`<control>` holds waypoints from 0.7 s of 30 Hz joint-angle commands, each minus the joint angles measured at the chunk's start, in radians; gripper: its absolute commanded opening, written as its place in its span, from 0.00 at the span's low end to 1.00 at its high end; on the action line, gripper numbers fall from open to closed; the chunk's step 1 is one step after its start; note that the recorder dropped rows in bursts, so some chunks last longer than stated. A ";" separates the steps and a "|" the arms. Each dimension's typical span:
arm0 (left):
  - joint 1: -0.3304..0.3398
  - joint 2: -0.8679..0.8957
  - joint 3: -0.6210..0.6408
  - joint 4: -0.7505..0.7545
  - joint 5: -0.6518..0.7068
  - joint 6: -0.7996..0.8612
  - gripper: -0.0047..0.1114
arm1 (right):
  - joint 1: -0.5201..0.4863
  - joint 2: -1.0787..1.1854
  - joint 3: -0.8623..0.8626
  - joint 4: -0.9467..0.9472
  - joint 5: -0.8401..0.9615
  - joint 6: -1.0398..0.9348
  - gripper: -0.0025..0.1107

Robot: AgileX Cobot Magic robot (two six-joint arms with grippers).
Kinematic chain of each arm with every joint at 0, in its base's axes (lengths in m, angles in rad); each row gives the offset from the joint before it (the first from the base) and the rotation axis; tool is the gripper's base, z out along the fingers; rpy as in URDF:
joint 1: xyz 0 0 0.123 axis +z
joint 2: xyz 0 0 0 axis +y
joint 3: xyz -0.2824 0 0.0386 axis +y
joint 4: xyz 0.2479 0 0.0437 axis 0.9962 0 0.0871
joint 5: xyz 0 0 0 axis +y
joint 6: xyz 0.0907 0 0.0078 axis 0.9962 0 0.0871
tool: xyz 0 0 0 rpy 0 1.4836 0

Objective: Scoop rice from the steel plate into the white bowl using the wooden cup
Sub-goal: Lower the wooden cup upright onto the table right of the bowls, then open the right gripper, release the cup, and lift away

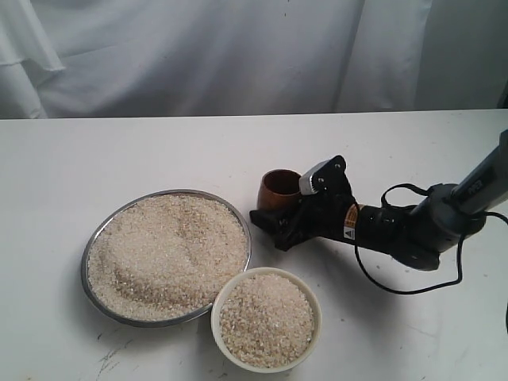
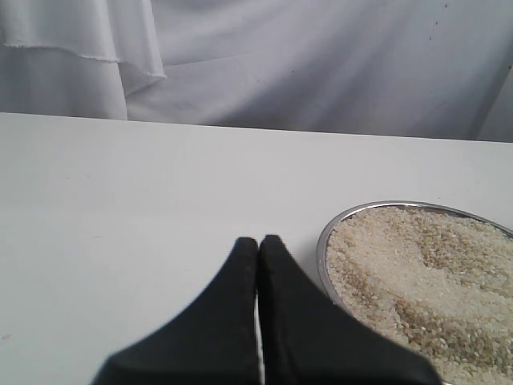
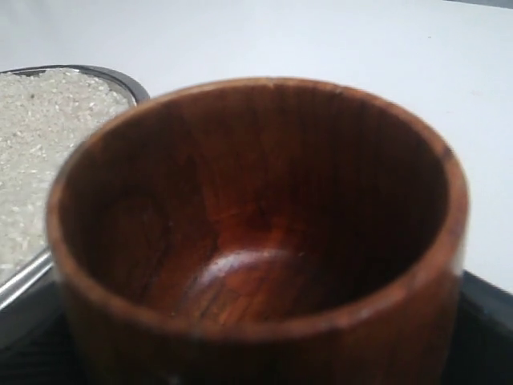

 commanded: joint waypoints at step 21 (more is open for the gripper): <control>-0.002 -0.005 0.005 -0.001 -0.006 -0.003 0.04 | -0.030 -0.346 0.004 -0.032 0.100 0.082 0.74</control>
